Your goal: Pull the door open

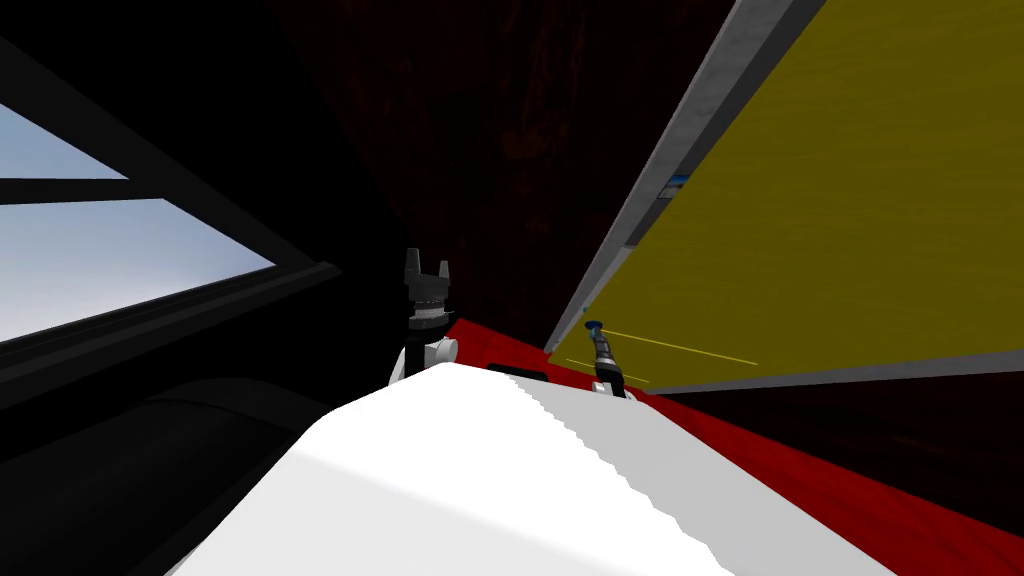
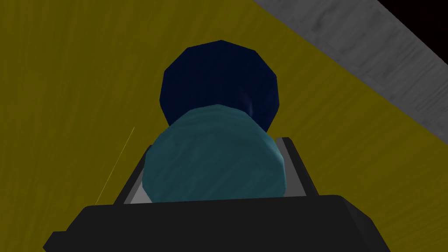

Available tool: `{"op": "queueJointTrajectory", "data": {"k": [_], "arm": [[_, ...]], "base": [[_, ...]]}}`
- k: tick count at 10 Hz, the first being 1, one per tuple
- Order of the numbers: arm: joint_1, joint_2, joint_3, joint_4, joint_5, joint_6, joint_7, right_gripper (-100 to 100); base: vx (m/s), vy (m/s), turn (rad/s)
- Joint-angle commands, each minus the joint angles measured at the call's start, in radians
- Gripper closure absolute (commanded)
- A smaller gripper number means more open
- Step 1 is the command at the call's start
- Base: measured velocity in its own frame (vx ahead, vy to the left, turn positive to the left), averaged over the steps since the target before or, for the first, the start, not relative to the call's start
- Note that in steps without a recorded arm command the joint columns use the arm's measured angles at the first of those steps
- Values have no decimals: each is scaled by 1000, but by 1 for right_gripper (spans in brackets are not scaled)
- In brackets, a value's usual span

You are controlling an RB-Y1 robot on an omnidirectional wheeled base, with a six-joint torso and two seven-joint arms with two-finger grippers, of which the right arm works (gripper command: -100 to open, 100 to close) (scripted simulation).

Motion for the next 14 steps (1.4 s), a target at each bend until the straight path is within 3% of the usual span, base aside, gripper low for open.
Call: {"op": "queueJointTrajectory", "data": {"k": [1,2,6,14], "arm": [[-17,11,15,27,-14,-12,-50,100],[-17,11,15,27,-14,-12,-54,100],[-22,7,25,33,-63,-11,-171,100],[-30,3,37,43,-130,-10,-346,100]], "base": [[-46,-18,97],[-42,-20,60],[-55,-21,90],[-50,-20,77]]}}
